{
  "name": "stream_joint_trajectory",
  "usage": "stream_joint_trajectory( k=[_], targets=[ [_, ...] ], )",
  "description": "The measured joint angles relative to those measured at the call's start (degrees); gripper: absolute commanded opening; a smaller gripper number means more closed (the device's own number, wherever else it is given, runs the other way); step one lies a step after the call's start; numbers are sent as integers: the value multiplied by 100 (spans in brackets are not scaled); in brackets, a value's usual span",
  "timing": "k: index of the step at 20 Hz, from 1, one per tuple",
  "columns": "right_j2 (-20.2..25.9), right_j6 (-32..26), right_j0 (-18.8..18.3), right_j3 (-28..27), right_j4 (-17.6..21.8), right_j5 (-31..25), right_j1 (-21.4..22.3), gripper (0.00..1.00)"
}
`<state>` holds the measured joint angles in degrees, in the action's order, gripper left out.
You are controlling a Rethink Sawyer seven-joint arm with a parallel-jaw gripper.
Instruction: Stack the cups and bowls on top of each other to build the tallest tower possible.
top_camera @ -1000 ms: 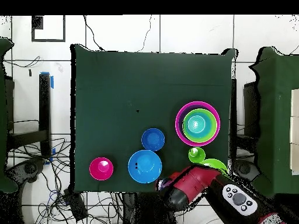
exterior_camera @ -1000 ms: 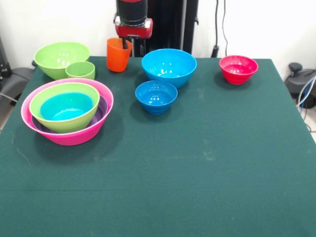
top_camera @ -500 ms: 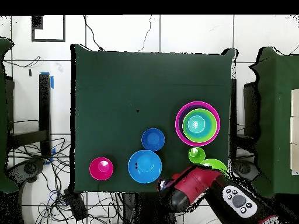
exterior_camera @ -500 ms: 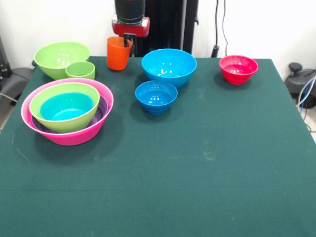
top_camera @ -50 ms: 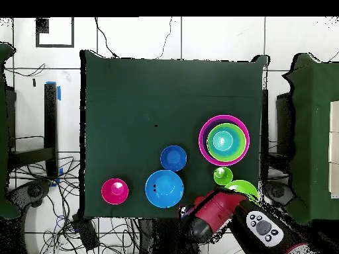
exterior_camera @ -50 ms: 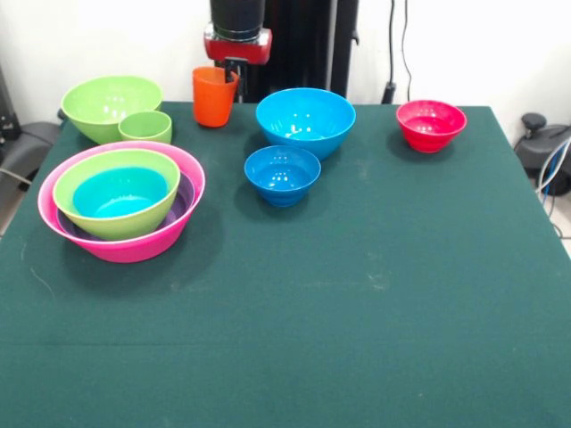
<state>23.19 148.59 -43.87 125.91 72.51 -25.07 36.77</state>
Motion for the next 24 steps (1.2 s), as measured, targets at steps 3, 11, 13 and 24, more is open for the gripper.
stream_joint_trajectory(
  k=[3,11,13,24],
  targets=[
    [-114,0,94,0,2,59,99,0],
    [-345,0,389,2,1,333,462,0],
    [-391,0,445,4,0,360,511,0],
    [-616,0,760,46,-262,436,989,0]
  ],
)
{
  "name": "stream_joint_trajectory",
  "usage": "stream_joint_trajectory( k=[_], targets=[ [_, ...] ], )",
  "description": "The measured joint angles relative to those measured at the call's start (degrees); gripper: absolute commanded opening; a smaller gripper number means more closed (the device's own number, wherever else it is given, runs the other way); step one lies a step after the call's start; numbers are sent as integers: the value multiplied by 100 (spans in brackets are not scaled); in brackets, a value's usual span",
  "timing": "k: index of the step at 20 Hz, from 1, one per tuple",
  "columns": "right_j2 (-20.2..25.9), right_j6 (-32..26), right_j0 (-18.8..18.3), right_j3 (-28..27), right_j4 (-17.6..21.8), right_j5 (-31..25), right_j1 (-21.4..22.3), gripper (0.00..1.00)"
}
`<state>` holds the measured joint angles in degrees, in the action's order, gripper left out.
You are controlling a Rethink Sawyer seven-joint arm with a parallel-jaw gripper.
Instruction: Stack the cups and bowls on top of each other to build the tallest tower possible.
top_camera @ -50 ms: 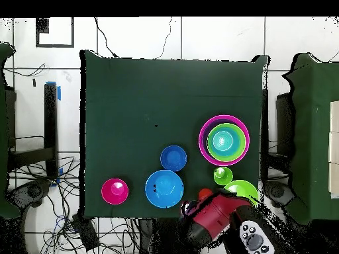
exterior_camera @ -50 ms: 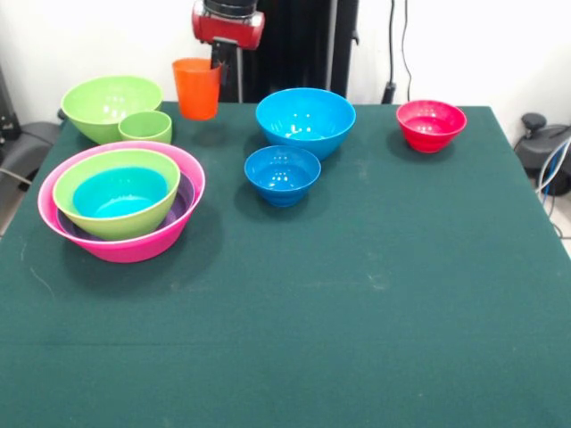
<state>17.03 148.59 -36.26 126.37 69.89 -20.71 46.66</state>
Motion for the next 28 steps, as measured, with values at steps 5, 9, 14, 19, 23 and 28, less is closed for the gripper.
stream_joint_trajectory(
  k=[5,9,14,19,23,28],
  targets=[
    [-36,0,159,133,-340,0,264,0],
    [-33,0,186,297,-747,-1,531,0],
    [-7,0,170,496,-1261,-1,876,0],
    [196,0,78,689,-1858,-26,1266,0],
    [439,0,-35,785,-2317,-141,1553,0],
    [898,-7,-280,806,-2850,-448,1871,0]
  ],
)
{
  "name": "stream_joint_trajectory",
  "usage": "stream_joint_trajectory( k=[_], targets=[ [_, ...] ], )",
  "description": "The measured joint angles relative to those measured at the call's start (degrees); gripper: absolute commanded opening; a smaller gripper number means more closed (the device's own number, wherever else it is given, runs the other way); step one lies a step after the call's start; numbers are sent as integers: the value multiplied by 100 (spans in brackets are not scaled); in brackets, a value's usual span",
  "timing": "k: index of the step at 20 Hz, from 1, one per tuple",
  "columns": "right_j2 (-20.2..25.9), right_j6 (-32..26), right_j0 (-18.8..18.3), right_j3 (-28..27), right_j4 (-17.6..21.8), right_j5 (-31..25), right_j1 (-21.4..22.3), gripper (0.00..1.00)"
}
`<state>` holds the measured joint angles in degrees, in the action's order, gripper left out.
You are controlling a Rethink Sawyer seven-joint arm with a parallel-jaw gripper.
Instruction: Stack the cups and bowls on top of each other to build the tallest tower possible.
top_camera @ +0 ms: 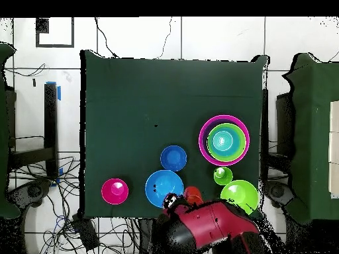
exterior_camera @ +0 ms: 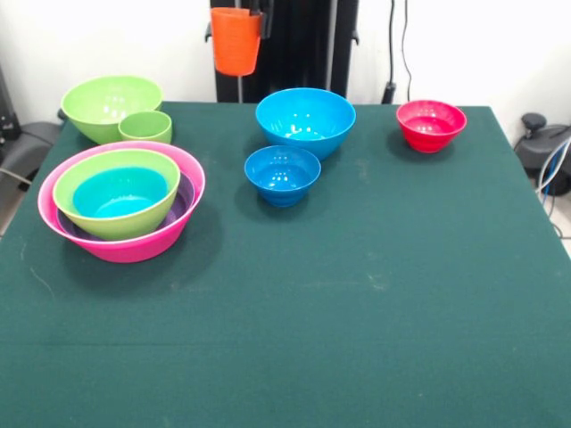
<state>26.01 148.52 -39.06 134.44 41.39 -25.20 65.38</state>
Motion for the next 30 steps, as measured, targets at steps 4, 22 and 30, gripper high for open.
stream_joint_trajectory(
  k=[4,22,30],
  targets=[
    [325,-58,-142,-5,-244,-290,110,0],
    [1435,-1162,-280,-920,-433,-1541,-321,0],
    [1572,-1629,-500,-1563,-424,-1820,-698,0]
  ],
)
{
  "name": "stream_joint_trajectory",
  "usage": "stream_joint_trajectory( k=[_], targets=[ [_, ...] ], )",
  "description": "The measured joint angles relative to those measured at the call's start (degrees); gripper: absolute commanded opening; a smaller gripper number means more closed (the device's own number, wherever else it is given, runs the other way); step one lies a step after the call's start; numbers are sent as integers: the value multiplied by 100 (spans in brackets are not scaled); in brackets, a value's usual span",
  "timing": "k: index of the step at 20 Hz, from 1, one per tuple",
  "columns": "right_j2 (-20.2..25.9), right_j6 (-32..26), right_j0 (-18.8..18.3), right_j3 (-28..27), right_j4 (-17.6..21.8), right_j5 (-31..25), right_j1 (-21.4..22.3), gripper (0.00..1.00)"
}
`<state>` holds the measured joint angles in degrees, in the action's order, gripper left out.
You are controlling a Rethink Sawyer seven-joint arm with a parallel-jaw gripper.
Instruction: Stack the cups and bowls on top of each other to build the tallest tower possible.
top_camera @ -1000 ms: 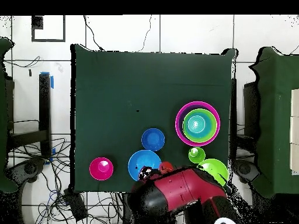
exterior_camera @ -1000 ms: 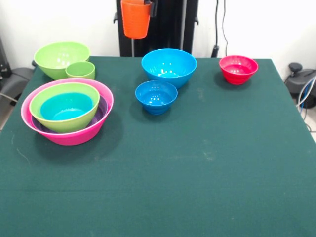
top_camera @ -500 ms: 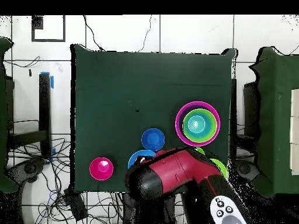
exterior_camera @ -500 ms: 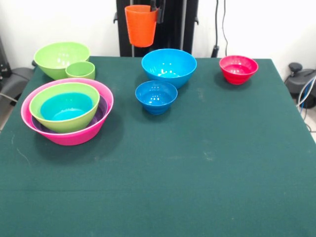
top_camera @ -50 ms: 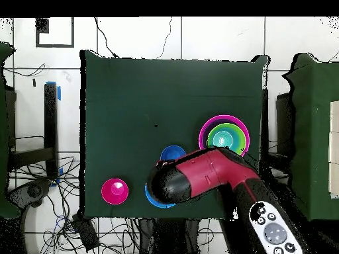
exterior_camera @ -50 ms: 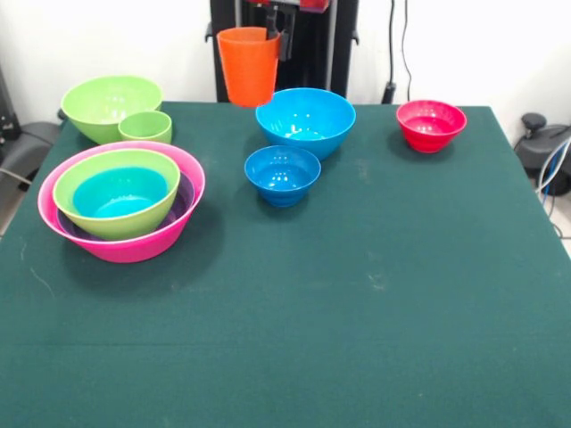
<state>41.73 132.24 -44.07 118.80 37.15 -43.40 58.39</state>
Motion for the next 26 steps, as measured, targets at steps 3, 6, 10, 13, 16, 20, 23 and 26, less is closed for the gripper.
stream_joint_trajectory(
  k=[3,6,10,13,16,20,23,26],
  targets=[
    [35,-174,-143,-215,3,-8,-138,0],
    [55,-334,-267,-379,12,-8,-259,0],
    [77,-595,-432,-574,39,-11,-415,0],
    [144,-821,-584,-634,40,-18,-443,0],
    [181,-1063,-721,-705,40,-77,-448,0],
    [198,-1394,-874,-813,41,-238,-478,0],
    [199,-1615,-954,-897,41,-354,-528,0],
    [204,-1877,-1031,-997,41,-454,-614,0]
  ],
)
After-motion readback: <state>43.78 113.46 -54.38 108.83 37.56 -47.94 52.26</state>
